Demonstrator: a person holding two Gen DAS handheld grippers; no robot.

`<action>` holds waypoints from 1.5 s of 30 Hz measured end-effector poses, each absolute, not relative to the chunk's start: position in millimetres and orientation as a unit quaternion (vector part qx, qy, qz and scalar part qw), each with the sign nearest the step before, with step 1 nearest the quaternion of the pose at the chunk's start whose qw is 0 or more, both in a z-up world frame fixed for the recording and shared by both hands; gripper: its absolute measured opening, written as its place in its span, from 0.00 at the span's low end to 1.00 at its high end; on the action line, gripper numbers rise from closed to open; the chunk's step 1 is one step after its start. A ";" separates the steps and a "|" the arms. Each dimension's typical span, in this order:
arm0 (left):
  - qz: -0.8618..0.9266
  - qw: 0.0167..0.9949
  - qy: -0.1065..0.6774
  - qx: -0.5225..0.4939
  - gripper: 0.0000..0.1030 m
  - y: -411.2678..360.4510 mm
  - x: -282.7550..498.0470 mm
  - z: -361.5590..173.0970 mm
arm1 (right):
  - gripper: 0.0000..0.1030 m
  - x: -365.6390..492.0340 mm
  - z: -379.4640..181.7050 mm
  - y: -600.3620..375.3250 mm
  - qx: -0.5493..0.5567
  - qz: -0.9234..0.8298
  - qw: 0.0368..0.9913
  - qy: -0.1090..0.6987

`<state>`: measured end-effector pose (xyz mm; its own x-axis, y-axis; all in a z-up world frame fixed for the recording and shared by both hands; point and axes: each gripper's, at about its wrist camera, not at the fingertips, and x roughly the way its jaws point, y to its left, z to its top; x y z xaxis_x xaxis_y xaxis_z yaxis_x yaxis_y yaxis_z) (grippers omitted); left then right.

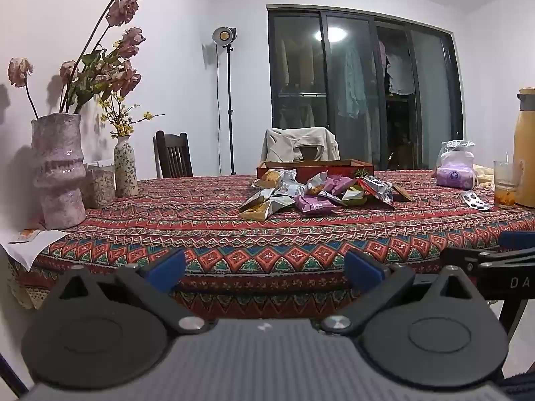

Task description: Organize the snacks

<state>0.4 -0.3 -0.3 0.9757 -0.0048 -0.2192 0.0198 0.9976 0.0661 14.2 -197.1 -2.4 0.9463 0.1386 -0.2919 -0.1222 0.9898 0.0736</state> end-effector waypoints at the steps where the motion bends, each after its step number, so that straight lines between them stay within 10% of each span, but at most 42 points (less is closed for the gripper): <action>1: -0.007 0.993 0.112 0.034 1.00 -0.8 0.6 -0.4 | 1.00 14.3 -2.5 -196.9 0.028 0.067 0.986 0.150; 45: -0.015 0.994 0.105 0.023 1.00 -1.5 -2.5 -0.9 | 1.00 13.9 -4.1 -197.6 0.026 0.068 0.986 0.148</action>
<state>-2.5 -1.5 -0.9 0.9776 -0.0256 -0.2091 0.0353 0.9985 0.0426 13.9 -197.6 -4.1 0.9471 0.1414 -0.2880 -0.1259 0.9895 0.0717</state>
